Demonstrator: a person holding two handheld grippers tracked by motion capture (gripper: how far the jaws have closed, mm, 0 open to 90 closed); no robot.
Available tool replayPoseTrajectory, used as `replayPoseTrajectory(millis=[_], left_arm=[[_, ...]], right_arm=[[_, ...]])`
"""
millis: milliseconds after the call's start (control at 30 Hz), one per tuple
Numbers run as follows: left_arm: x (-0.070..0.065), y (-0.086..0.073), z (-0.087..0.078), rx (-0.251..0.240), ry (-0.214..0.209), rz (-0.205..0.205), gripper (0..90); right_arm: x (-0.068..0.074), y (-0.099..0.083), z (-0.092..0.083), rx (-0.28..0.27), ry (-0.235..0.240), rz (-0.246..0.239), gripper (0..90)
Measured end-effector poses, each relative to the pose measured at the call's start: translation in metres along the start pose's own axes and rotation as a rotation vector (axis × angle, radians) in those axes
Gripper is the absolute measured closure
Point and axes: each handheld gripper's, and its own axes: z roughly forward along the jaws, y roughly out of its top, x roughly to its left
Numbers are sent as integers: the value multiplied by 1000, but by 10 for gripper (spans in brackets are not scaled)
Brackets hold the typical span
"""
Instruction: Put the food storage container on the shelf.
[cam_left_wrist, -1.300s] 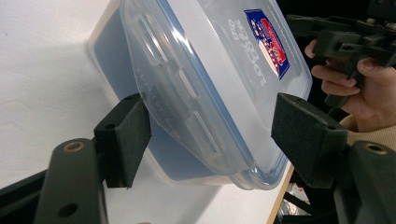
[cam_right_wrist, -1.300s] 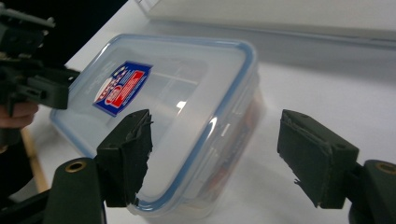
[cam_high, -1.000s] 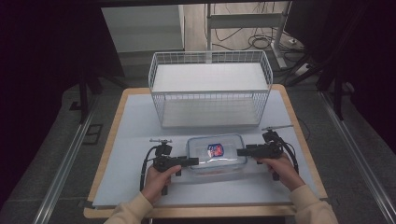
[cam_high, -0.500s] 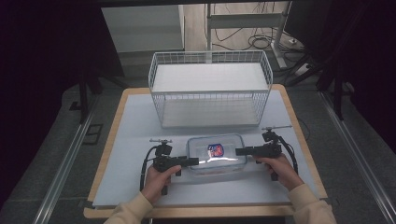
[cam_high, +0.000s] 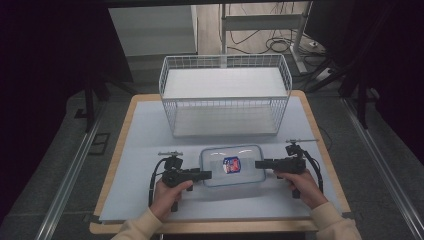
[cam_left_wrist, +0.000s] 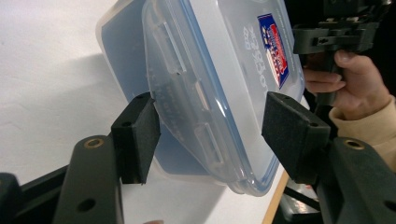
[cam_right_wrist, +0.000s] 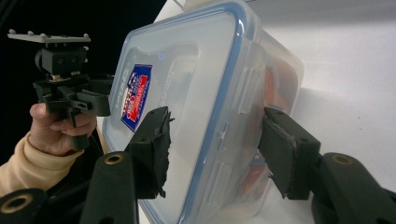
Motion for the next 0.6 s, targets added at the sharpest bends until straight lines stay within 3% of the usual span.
replayPoseTrajectory(millis=[600], left_arm=[[-12, -8, -8, -64, 42, 55, 448]], right_arm=[[20, -16, -10, -44, -48, -101, 506]])
